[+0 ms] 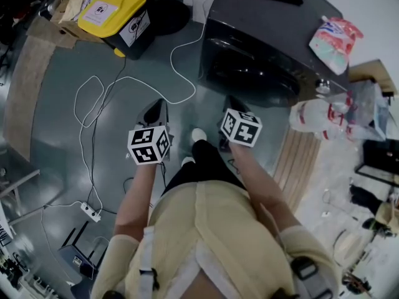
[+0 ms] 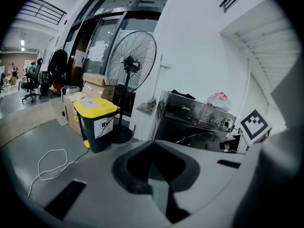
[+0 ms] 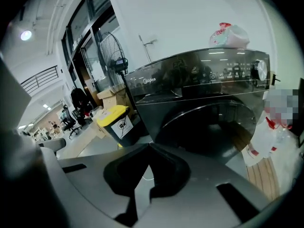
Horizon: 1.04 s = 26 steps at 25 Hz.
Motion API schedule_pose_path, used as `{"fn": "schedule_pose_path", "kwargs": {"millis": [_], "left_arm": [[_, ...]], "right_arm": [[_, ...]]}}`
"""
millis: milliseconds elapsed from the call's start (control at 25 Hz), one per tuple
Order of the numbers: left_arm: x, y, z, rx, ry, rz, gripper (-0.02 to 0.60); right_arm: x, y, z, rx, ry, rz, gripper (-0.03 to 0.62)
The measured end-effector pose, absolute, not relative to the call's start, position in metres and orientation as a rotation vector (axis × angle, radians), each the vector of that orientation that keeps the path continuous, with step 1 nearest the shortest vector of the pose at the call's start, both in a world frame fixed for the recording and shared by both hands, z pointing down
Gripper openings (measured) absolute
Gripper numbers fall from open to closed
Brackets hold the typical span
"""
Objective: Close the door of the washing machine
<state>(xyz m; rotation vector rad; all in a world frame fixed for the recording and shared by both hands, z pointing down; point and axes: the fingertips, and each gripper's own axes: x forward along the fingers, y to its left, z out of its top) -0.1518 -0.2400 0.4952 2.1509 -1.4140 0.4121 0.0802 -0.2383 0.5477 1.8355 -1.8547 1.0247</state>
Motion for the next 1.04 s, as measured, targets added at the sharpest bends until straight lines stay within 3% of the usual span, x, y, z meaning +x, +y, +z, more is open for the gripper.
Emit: {"fn": "schedule_pose_path", "kwargs": {"millis": [1040], "left_arm": [[-0.139, -0.245, 0.499, 2.121, -1.315, 0.452, 0.006]], "right_arm": [[0.070, -0.240, 0.542, 1.701, -1.986, 1.048, 0.005]]}}
